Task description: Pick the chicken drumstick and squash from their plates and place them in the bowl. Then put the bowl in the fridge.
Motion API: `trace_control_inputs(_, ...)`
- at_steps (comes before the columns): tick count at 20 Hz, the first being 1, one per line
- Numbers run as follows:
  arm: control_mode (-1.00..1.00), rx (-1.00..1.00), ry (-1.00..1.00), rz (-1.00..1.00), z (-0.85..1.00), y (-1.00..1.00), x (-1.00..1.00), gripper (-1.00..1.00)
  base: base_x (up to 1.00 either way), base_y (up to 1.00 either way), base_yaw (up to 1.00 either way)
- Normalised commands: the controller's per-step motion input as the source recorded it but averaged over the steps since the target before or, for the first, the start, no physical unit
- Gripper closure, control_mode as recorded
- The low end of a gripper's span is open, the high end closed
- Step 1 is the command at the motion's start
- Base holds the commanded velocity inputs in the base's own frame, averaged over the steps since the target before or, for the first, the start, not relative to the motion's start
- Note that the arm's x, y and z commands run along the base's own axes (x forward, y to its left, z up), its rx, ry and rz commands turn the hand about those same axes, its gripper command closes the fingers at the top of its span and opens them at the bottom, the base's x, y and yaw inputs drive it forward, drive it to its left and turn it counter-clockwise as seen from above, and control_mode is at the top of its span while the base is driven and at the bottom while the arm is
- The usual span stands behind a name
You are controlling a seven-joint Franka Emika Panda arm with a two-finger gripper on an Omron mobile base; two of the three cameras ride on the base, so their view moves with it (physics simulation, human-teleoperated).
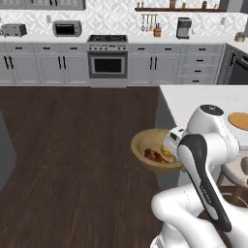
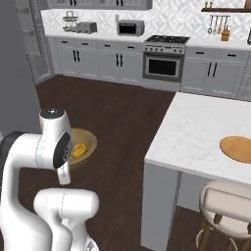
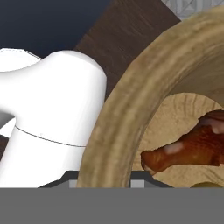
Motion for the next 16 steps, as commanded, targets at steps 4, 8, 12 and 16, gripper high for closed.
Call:
trace_control_inputs(4, 1.0, 0.0, 0.0, 0.0, 0.0, 0.0, 0.0, 1.0, 0.99, 1.0, -0.1)
trace_control_inputs(8, 1.0, 0.0, 0.0, 0.0, 0.0, 0.0, 0.0, 1.0, 1.0, 1.0, -0.19)
trace_control_inputs(12, 1.0, 0.0, 0.0, 0.0, 0.0, 0.0, 0.0, 1.0, 1.0, 1.0, -0.19)
trace_control_inputs(16, 1.0, 0.0, 0.0, 0.0, 0.0, 0.0, 0.0, 1.0, 1.0, 0.99, -0.16)
